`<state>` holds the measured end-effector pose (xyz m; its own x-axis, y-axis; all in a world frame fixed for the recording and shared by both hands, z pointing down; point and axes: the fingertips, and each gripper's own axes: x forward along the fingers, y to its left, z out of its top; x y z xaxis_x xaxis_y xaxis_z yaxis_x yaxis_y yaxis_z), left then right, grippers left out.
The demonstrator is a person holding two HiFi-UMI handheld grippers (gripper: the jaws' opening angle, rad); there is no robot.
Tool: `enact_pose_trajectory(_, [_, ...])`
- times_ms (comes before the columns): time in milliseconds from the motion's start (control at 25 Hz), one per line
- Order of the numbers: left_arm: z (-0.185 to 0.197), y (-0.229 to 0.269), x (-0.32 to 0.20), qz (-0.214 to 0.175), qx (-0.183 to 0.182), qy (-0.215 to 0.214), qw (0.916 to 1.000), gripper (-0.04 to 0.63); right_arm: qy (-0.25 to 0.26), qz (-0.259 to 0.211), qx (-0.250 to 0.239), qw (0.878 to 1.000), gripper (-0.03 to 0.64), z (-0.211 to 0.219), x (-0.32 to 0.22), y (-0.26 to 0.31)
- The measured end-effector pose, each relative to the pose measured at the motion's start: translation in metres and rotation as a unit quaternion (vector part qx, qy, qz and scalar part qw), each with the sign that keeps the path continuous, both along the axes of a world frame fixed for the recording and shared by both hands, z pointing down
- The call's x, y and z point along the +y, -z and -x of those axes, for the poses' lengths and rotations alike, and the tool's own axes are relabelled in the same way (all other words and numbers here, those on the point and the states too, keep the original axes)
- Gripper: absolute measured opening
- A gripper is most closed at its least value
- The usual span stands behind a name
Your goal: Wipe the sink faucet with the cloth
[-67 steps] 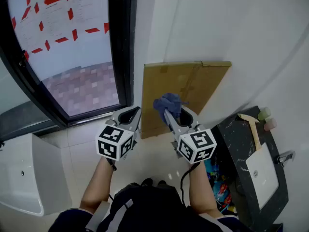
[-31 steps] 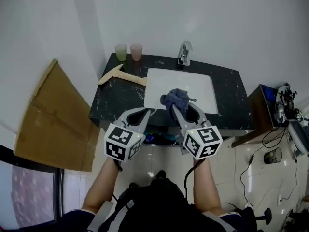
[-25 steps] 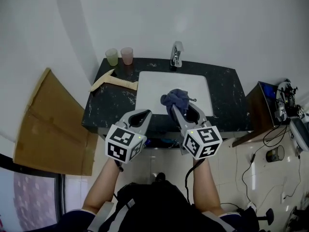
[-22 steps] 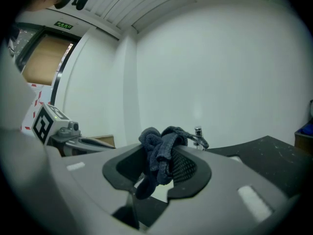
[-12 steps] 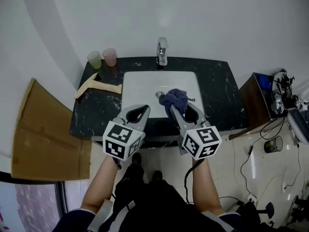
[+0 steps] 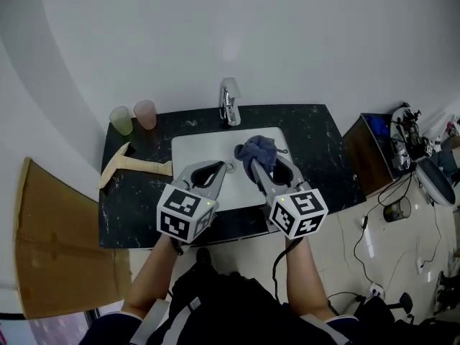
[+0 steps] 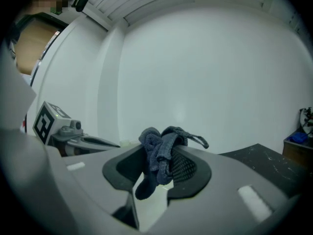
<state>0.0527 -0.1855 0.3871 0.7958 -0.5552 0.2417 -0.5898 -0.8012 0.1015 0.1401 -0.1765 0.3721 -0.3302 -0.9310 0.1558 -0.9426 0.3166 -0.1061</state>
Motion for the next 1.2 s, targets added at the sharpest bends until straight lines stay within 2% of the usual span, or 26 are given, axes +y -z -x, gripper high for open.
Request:
enact_pose_trajectory(360, [0.007, -0.015, -0.054, 0.02, 0.01, -0.025, 0.9994, 0.002, -0.039, 0.027, 0.021, 0.999, 0.137, -0.002, -0.047, -0.013])
enact_pose_trajectory(600, [-0.005, -0.021, -0.083, 0.026, 0.007, -0.012, 0.9996, 0.002, -0.034, 0.033, 0.017, 0.999, 0.137, -0.015, -0.076, -0.019])
enact_pose_trajectory(1080, [-0.041, -0.049, -0.136, 0.043, -0.026, 0.083, 0.9953, 0.007, 0.042, 0.043, -0.001, 0.998, 0.137, -0.062, -0.14, -0.046])
enact_pose_trajectory(1120, [-0.041, -0.05, -0.14, 0.044, -0.027, 0.091, 0.9945, 0.047, 0.05, 0.043, 0.0, 0.998, 0.137, -0.063, -0.147, -0.049])
enact_pose_trajectory(1200, [-0.042, -0.053, -0.147, 0.045, -0.029, 0.109, 0.9926, 0.078, 0.068, 0.047, 0.004, 0.997, 0.137, -0.065, -0.162, -0.056])
